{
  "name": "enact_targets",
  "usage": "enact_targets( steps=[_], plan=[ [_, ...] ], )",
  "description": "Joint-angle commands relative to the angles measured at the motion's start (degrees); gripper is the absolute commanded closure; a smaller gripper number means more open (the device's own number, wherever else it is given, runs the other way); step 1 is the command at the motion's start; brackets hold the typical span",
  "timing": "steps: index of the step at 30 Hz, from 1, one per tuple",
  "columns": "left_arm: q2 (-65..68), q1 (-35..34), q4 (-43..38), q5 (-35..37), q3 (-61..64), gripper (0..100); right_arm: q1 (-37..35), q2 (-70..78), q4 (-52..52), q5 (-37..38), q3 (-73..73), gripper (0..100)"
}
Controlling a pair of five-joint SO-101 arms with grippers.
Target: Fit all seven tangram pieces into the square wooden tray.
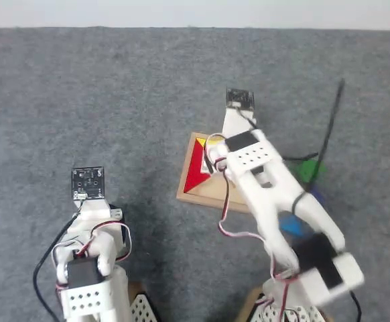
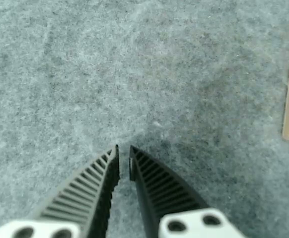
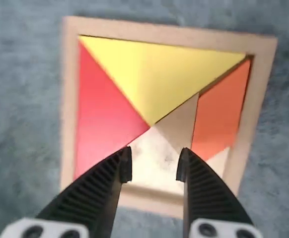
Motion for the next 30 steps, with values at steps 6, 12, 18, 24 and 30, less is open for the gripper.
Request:
enact_targets(
  steps=[6,12,18,24,30],
  plan=[
    [-0.97,0.35,0.18,-0.26,-0.31,96,23.69,-27.65,14.9,27.43,-1.23,83.6],
    [-0.97,0.35,0.18,-0.26,-0.31,96,36.97,-28.88,4.62,45.01,13.1,83.4],
    [-0.97,0.35,0.18,-0.26,-0.31,96,33.54,-18.42,-3.91,63.38,16.62,83.1],
    [-0.97,0.35,0.18,-0.26,-0.31,96,32.31,-6.37,-12.18,72.26,15.47,72.2],
    [-0.97,0.35,0.18,-0.26,-0.31,96,33.36,6.29,-12.0,74.55,10.46,70.6]
  ],
)
